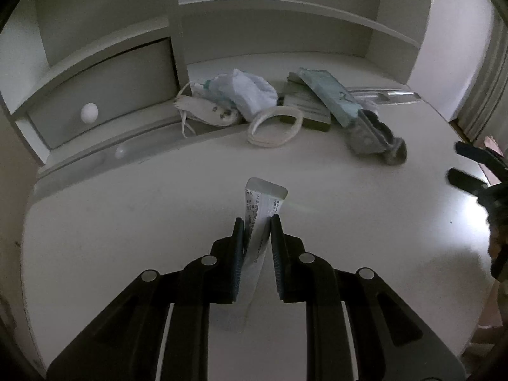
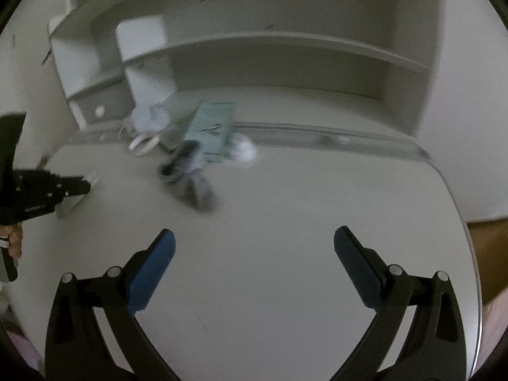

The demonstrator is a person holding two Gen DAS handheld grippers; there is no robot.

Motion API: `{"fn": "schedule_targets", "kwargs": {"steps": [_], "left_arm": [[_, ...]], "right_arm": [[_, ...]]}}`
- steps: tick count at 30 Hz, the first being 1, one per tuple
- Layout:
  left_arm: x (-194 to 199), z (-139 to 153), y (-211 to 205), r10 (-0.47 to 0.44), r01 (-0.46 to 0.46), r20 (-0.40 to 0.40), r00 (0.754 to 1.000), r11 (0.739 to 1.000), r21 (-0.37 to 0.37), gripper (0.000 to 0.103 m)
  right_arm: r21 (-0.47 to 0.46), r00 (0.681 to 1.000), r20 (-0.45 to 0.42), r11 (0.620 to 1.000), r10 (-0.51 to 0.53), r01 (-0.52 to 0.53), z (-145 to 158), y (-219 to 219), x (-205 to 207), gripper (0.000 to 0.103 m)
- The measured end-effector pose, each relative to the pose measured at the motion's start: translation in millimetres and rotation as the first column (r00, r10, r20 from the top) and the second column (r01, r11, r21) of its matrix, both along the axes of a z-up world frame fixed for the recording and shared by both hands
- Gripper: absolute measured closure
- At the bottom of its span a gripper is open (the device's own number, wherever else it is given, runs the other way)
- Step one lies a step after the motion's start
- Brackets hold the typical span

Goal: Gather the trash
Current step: 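Grasp the white tube with the left tool while the right tool grasps the grey sock, then carry the white tube and grey sock over the black bin and release both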

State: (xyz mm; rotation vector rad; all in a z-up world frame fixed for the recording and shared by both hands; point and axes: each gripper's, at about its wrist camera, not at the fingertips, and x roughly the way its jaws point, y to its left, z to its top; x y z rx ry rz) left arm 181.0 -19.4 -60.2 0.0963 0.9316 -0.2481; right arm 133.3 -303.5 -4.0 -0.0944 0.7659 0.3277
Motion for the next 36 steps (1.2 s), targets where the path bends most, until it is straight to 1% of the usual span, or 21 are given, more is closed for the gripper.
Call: {"fn": "schedule_targets", "kwargs": {"steps": [3,6,8,10,11,12,13,14,15,16,17,18,19,21,24,26,28,31,33,34,36], "left_arm": [[13.3,-4.7,-3.1,0.003,-0.003,-0.001,1.000,1.000,-0.008,0.086],[9.5,-3.1,0.8,0.012,-0.012,0.010,1.000,1.000,-0.007,0.086],[12.6,-4.2,-1.2,0.016,-0.016,0.014,1.000,1.000,0.009,0.078],[10.3,-3.6,-2.5,0.031,-0.032,0.019,0.999,0.998,0.053,0.017],[6.7,-3.2,-3.3,0.041,-0.045,0.040,0.998,0.995,0.093,0.012],[3.3,-3.2,-3.4,0.039,-0.046,0.057,0.998,0.991,0.124,0.013],[1.7,-5.2,-3.6,0.030,-0.037,0.051,0.998,0.988,0.149,0.013],[1.0,-7.9,-1.3,0.027,-0.032,0.034,0.999,0.987,0.160,0.014],[1.2,-8.8,1.5,0.025,-0.029,0.032,0.999,0.990,0.137,0.021],[1.2,-9.1,6.0,0.022,-0.023,0.018,1.000,0.996,0.087,0.036],[1.7,-7.7,7.4,0.035,-0.037,0.024,0.999,0.997,0.074,0.050],[0.9,-5.6,7.0,0.034,-0.036,0.034,0.999,0.996,0.079,0.087],[-0.1,-4.3,8.2,0.039,-0.041,0.033,0.999,0.996,0.075,0.089],[-2.4,-2.7,10.5,0.047,-0.048,0.033,0.998,0.999,0.023,0.090],[-11.8,8.7,5.4,0.049,-0.049,0.068,0.997,0.999,0.009,0.090],[-17.9,19.5,-3.8,0.031,-0.032,0.086,0.996,0.999,0.003,0.090],[-24.0,28.7,-17.0,0.011,-0.012,0.104,0.995,1.000,0.003,0.090],[-29.5,34.1,-47.2,-0.022,0.025,0.110,0.994,0.999,-0.028,0.090],[-34.8,36.7,-80.0,-0.065,0.070,0.119,0.991,0.997,-0.045,0.090],[-38.9,38.3,-98.0,-0.091,0.099,0.125,0.988,0.994,-0.055,0.090],[-47.3,42.2,-140.6,-0.159,0.170,0.133,0.978,0.982,-0.077,0.090]], "right_arm": [[-0.020,0.999,-0.021,0.999,0.047,-0.048,-0.7,25.0,22.4,0.006],[-0.034,0.996,-0.044,0.996,0.076,-0.077,-3.1,44.7,40.2,0.006],[-0.047,0.995,-0.057,0.995,0.082,-0.084,-6.9,55.5,49.0,0.010],[-0.055,0.993,-0.072,0.994,0.090,-0.094,-10.8,63.1,54.0,0.019],[-0.063,0.992,-0.079,0.993,0.094,-0.099,-12.8,67.2,56.2,0.021],[-0.071,0.992,-0.083,0.992,0.099,-0.105,-14.5,71.1,58.2,0.025],[-0.079,0.991,-0.084,0.991,0.101,-0.108,-15.7,74.0,59.1,0.030],[-0.088,0.991,-0.084,0.990,0.106,-0.114,-17.0,78.2,60.4,0.033],[-0.085,0.991,-0.080,0.989,0.110,-0.117,-16.6,79.4,59.8,0.038],[-0.084,0.990,-0.078,0.989,0.116,-0.122,-16.0,80.3,59.4,0.048],[-0.079,0.989,-0.078,0.988,0.129,-0.135,-15.4,82.6,59.5,0.054],[-0.067,0.986,-0.082,0.986,0.146,-0.151,-14.7,84.0,58.9,0.068],[-0.057,0.984,-0.086,0.986,0.154,-0.159,-14.2,84.9,59.0,0.077],[-0.022,0.979,-0.103,0.984,0.176,-0.179,-11.0,84.3,57.0,0.079],[0.016,0.981,-0.067,0.983,0.182,-0.182,4.9,76.1,43.9,0.079],[0.062,0.982,-0.037,0.982,0.183,-0.180,19.6,65.1,34.2,0.079],[0.090,0.984,-0.022,0.981,0.175,-0.173,26.1,53.5,24.7,0.079],[0.133,0.985,-0.056,0.979,0.160,-0.152,19.2,30.6,11.1,0.079],[0.157,0.993,-0.037,0.982,0.116,-0.109,23.2,3.2,-4.8,0.079],[0.167,0.996,-0.021,0.983,0.084,-0.079,28.7,-14.3,-13.8,0.079],[0.201,1.000,0.010,0.980,-0.003,0.001,40.5,-67.3,-41.4,0.079]]}}
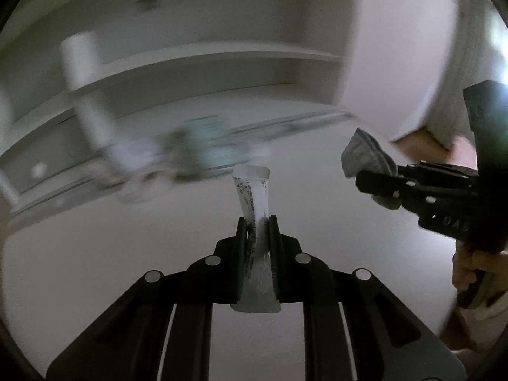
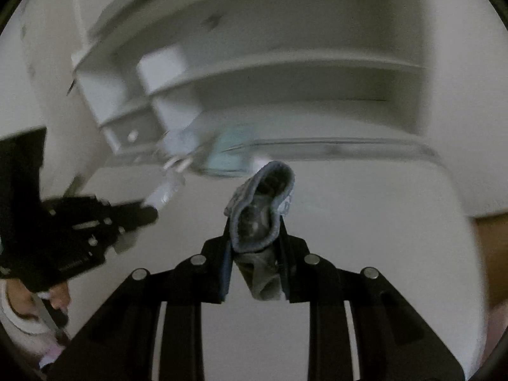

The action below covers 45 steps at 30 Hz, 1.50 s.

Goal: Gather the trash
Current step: 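Carry the white tube and grey sock over the black bin and release both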

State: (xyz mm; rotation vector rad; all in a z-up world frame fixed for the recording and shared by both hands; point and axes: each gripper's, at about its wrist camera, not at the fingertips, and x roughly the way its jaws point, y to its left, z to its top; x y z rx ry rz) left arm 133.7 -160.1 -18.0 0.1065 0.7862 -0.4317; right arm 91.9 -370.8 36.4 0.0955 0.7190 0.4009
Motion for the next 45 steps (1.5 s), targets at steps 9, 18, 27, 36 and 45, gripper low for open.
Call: {"fn": "schedule_targets", "kwargs": {"steps": [9,18,27,36,45], "left_arm": [[-86.8,2.7,-247.5,-0.484,0.483,0.002,0.875,0.872,-0.082,0.090],[-183.5,-120.3,-416.7,-0.724,0.729,-0.257,0.640,0.678,-0.093,0.090],[-162.7,-333.7,-450.6,-0.498,0.666,-0.618,0.608,0.744,0.056,0.090],[-156.1,-371.3,-465.0,-0.451,0.675,-0.687,0.570,0.734,0.078,0.090],[-153.6,-366.0,-455.0,-0.448,0.642,-0.698,0.559,0.766,0.023,0.084]], "right_arm": [[0.041,0.893,-0.044,0.892,-0.448,0.449,-12.8,-245.2,-164.3,0.079],[0.096,0.658,-0.441,0.697,-0.610,0.711,-182.9,-397.4,-235.5,0.079],[0.119,0.453,-0.797,0.632,-0.399,0.766,-364.4,-404.6,-225.3,0.079],[0.105,0.374,-0.850,0.576,-0.371,0.811,-402.2,-416.0,-246.8,0.079],[0.129,0.377,-0.841,0.533,-0.388,0.836,-401.1,-422.0,-251.5,0.075]]}}
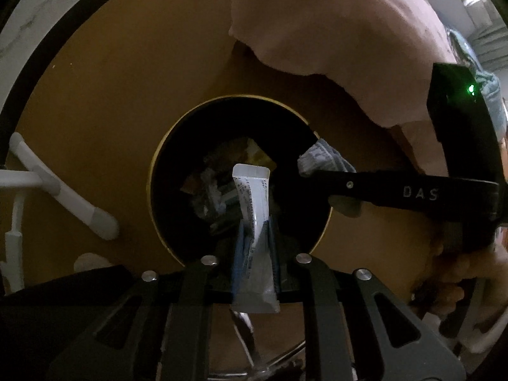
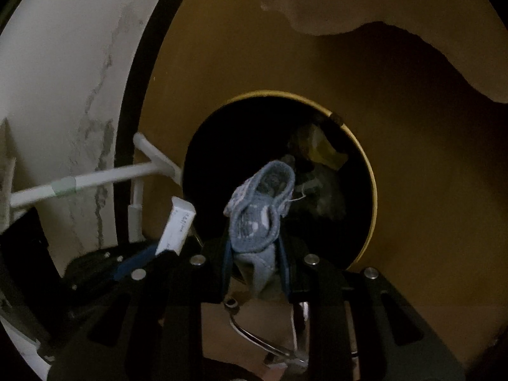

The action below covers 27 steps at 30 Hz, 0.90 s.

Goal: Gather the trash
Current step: 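Carry the white tube and grey sock over the black bin and release both, then swing both open tools back toward the desk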

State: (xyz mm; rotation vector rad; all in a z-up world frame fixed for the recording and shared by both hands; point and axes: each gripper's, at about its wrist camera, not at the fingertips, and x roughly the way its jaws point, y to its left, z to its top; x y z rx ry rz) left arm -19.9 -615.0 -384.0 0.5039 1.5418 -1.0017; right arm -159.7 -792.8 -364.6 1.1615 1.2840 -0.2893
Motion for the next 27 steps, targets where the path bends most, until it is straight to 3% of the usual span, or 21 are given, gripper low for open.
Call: {"fn": "schedule_targets", "kwargs": {"steps": [2,3,4,8,10,11,13,14,15,18,20,22,24,27], "left_arm": [[-3.2,4.9,-1.5,0.008,-0.008,0.006,1.000,1.000,-0.016,0.052],[-4.7,8.9,-0.7,0.012,-0.011,0.021,1.000,0.999,-0.032,0.025],[-6.1,13.6,-0.7,0.014,-0.012,0.052,0.999,0.999,-0.048,0.017],[-18.5,37.8,-4.7,-0.045,0.058,0.122,0.992,0.993,-0.105,0.013],[-26.9,61.7,-7.4,-0.064,0.089,0.159,0.985,0.983,-0.161,0.012],[-31.7,79.7,-9.9,-0.073,0.109,0.179,0.981,0.974,-0.201,0.012],[-40.7,125.3,-10.6,-0.085,0.156,0.243,0.966,0.944,-0.291,0.012],[-45.2,156.4,-5.7,-0.085,0.186,0.290,0.953,0.921,-0.341,0.012],[-47.8,185.4,2.0,-0.079,0.207,0.326,0.942,0.901,-0.380,0.011],[-44.3,276.1,45.5,0.002,0.217,0.410,0.912,0.846,-0.487,0.007],[-35.9,329.3,89.2,0.095,0.202,0.474,0.876,0.819,-0.537,0.007],[-20.0,369.0,129.6,0.201,0.166,0.540,0.818,0.815,-0.555,0.007],[-0.5,395.3,179.1,0.323,0.090,0.599,0.733,0.826,-0.556,0.007],[39.8,406.7,261.6,0.491,-0.119,0.631,0.601,0.835,-0.537,0.007]], "right_arm": [[0.012,0.999,0.014,0.999,-0.041,0.041,4.1,-4.3,-3.2,0.053],[0.001,0.998,0.017,0.998,-0.058,0.058,8.6,-7.4,-5.1,0.028],[-0.014,0.998,0.020,0.998,-0.067,0.068,13.6,-10.4,-6.3,0.021],[-0.067,0.991,0.045,0.990,-0.123,0.126,43.2,-31.2,-16.7,0.018],[-0.158,0.989,0.052,0.976,-0.141,0.148,69.1,-42.4,-23.0,0.018],[-0.251,0.989,0.040,0.956,-0.143,0.149,89.4,-47.1,-26.0,0.018],[-0.499,0.989,0.029,0.855,-0.147,0.141,146.1,-51.1,-30.1,0.007],[-0.576,0.988,0.031,0.805,-0.153,0.143,166.9,-49.2,-29.6,0.006],[-0.666,0.986,0.047,0.731,-0.158,0.149,196.3,-46.6,-30.1,0.006],[-0.768,0.974,0.210,0.601,-0.090,0.221,260.2,-27.4,-30.4,0.006],[-0.779,0.962,0.269,0.579,-0.040,0.242,283.6,-11.7,-21.7,0.006],[-0.772,0.955,0.297,0.592,0.013,0.232,299.1,9.4,-4.7,0.006],[-0.774,0.941,0.333,0.589,0.067,0.232,316.2,35.1,18.1,0.006],[-0.808,0.915,0.369,0.543,0.165,0.228,345.0,80.0,57.2,0.006]]}}
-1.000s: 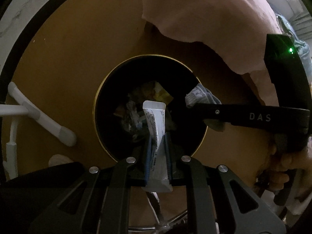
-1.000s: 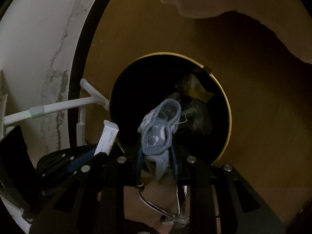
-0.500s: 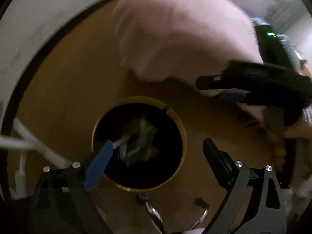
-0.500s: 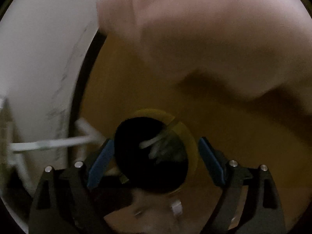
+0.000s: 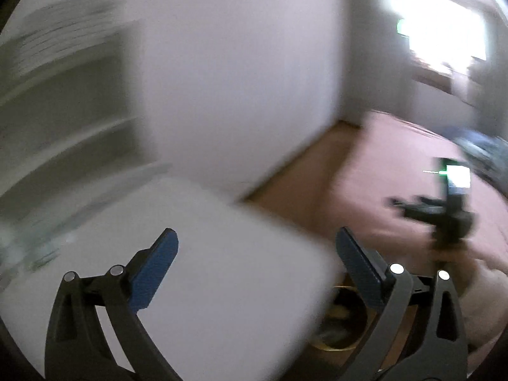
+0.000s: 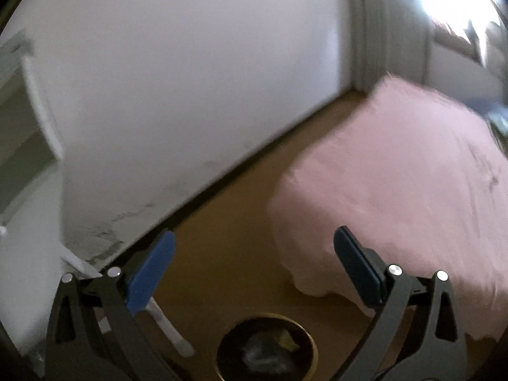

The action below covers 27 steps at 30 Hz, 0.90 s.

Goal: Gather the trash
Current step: 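Swing both open tools back toward the desk, then grasp the white tissue with the left tool while the right tool grasps the small white cap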

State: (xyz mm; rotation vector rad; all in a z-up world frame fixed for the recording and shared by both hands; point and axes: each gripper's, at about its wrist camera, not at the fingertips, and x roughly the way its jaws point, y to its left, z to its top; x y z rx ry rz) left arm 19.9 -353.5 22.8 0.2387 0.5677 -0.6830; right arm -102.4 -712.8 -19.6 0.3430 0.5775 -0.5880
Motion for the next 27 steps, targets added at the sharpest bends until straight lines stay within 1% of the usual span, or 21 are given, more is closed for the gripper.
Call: {"fn": "schedule_targets", "kwargs": {"steps": [1,2,3,4,5,6,7,10,11,13,14,15,17,19,20,22,23,25,26,27], "left_arm": [[14.4,-1.4,28.7,0.092,-0.092,-0.013,0.996,0.996,0.010,0.007],[28.4,-4.3,61.3,0.191,-0.190,-0.028,0.981,0.982,0.013,0.007],[40.6,-7.6,94.4,0.286,-0.286,-0.044,0.957,0.958,0.012,0.007],[49.6,-10.0,120.5,0.363,-0.362,-0.061,0.930,0.932,0.014,0.007],[58.6,-11.7,151.0,0.450,-0.450,-0.082,0.889,0.893,0.016,0.007],[64.7,-13.6,177.6,0.512,-0.514,-0.099,0.853,0.858,0.010,0.007],[70.3,-14.9,209.3,0.572,-0.576,-0.123,0.811,0.817,-0.006,0.007],[84.0,-15.1,276.0,0.669,-0.681,-0.162,0.726,0.732,-0.030,0.007],[91.4,-15.2,293.9,0.691,-0.704,-0.167,0.704,0.709,-0.034,0.007],[102.5,-15.3,316.5,0.718,-0.732,-0.170,0.675,0.680,-0.038,0.007],[109.0,-16.6,330.1,0.720,-0.735,-0.172,0.672,0.677,-0.039,0.007],[116.0,-18.2,334.6,0.721,-0.737,-0.177,0.670,0.675,-0.036,0.007],[135.4,-28.6,352.3,0.712,-0.728,-0.189,0.676,0.685,-0.026,0.007],[153.4,-37.5,353.0,0.703,-0.719,-0.195,0.684,0.695,-0.018,0.007],[161.5,-42.0,354.3,0.698,-0.715,-0.197,0.688,0.699,-0.018,0.007],[179.7,-47.2,353.0,0.690,-0.706,-0.199,0.696,0.708,-0.015,0.007],[190.7,-50.0,350.5,0.687,-0.702,-0.196,0.700,0.712,-0.013,0.007],[213.2,-55.4,344.4,0.682,-0.695,-0.186,0.707,0.719,-0.001,0.007],[223.0,-57.8,338.5,0.678,-0.689,-0.179,0.713,0.725,0.006,0.007],[232.3,-59.4,332.8,0.674,-0.683,-0.175,0.718,0.731,0.016,0.007]], "right_arm": [[-0.015,0.999,0.017,0.999,0.032,-0.031,7.3,14.7,11.9,0.006],[-0.032,0.996,0.036,0.996,0.086,-0.085,18.7,36.6,32.1,0.006],[-0.042,0.992,0.044,0.992,0.120,-0.118,24.6,51.4,43.8,0.006],[-0.054,0.986,0.052,0.987,0.157,-0.155,31.4,65.9,56.9,0.006],[-0.068,0.977,0.055,0.977,0.207,-0.203,37.9,86.4,72.8,0.006],[-0.085,0.963,0.053,0.962,0.263,-0.258,43.5,109.4,88.7,0.006],[-0.100,0.950,0.047,0.948,0.309,-0.303,47.7,128.1,99.2,0.006],[-0.155,0.898,0.004,0.887,0.441,-0.435,51.6,192.3,143.7,0.006],[-0.158,0.885,-0.005,0.873,0.466,-0.461,52.1,210.0,148.8,0.006],[-0.147,0.843,-0.027,0.832,0.538,-0.536,50.7,245.8,173.9,0.006],[-0.139,0.821,-0.035,0.811,0.570,-0.568,49.6,260.9,186.9,0.006],[-0.134,0.802,-0.043,0.793,0.595,-0.595,48.4,273.1,194.9,0.006],[-0.119,0.758,-0.061,0.750,0.649,-0.651,45.1,299.2,215.6,0.006],[-0.103,0.716,-0.073,0.709,0.694,-0.698,44.2,325.5,243.2,0.006],[-0.105,0.688,-0.090,0.681,0.720,-0.725,40.9,343.3,257.3,0.006],[-0.113,0.652,-0.117,0.642,0.749,-0.758,40.3,369.1,273.5,0.006],[-0.107,0.623,-0.141,0.614,0.769,-0.782,36.4,384.6,286.6,0.006],[-0.083,0.585,-0.165,0.580,0.794,-0.810,32.6,397.4,301.0,0.006],[-0.083,0.571,-0.178,0.566,0.801,-0.820,31.5,408.3,312.8,0.006],[-0.086,0.566,-0.188,0.561,0.802,-0.823,30.8,413.1,319.1,0.006]]}}
